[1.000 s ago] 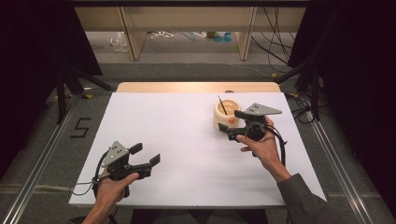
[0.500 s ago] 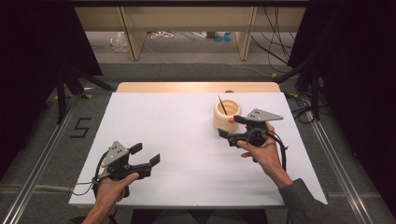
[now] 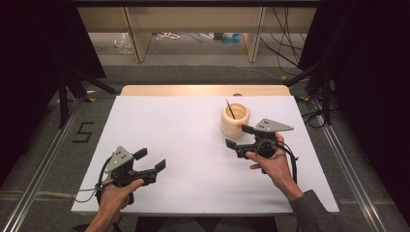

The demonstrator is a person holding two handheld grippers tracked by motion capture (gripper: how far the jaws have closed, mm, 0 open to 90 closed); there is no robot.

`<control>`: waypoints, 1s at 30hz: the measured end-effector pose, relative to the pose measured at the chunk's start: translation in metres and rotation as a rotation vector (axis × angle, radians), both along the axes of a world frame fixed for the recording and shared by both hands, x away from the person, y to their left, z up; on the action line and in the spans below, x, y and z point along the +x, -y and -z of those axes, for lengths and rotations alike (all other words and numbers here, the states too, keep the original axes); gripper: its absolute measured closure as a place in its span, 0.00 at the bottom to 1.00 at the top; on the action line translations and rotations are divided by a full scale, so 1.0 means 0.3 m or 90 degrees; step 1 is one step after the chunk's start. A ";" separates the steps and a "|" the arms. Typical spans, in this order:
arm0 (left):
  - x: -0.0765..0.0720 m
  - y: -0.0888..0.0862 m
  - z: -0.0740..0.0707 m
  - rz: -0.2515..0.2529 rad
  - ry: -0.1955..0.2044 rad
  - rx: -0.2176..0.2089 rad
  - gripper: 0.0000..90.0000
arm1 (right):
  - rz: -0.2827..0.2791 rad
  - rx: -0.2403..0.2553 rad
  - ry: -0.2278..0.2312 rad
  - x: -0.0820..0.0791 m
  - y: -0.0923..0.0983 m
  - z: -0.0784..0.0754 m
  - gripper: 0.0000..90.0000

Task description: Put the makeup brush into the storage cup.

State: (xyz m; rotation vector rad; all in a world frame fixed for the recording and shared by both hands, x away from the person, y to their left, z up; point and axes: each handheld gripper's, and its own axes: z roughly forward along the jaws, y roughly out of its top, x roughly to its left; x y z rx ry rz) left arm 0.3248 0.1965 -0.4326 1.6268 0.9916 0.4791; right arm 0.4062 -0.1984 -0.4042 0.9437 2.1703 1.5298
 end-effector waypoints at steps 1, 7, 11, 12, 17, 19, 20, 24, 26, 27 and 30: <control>0.000 0.000 0.000 0.000 0.000 0.000 0.18 | -0.004 -0.001 -0.002 -0.002 0.000 0.002 0.18; 0.000 0.000 0.000 0.000 0.000 0.001 0.18 | -0.007 0.001 -0.004 -0.022 -0.003 0.015 0.18; 0.000 -0.001 0.000 -0.001 0.000 0.000 0.18 | -0.004 -0.010 -0.001 -0.046 0.003 0.020 0.18; 0.000 -0.001 0.000 -0.001 0.000 0.001 0.18 | -0.007 -0.001 0.003 -0.049 0.002 0.024 0.18; 0.001 -0.001 0.000 -0.001 0.000 0.001 0.18 | -0.004 0.003 0.003 -0.065 0.009 0.028 0.18; 0.001 -0.003 0.000 -0.002 0.000 0.002 0.18 | -0.006 0.001 0.001 -0.075 0.019 0.030 0.18; 0.001 -0.003 0.000 -0.002 0.000 0.002 0.18 | -0.003 0.004 -0.002 -0.077 0.022 0.032 0.18; 0.001 0.000 0.000 0.000 0.000 0.001 0.18 | -0.003 0.000 -0.003 -0.089 0.032 0.039 0.18; 0.001 -0.002 0.000 0.000 -0.001 0.001 0.18 | -0.003 0.000 -0.005 -0.091 0.033 0.041 0.18; 0.001 -0.002 0.000 -0.001 -0.001 0.001 0.18 | -0.003 -0.001 -0.009 -0.096 0.037 0.042 0.18; 0.001 -0.002 0.000 -0.001 -0.001 0.001 0.18 | 0.003 0.000 -0.008 -0.102 0.044 0.046 0.18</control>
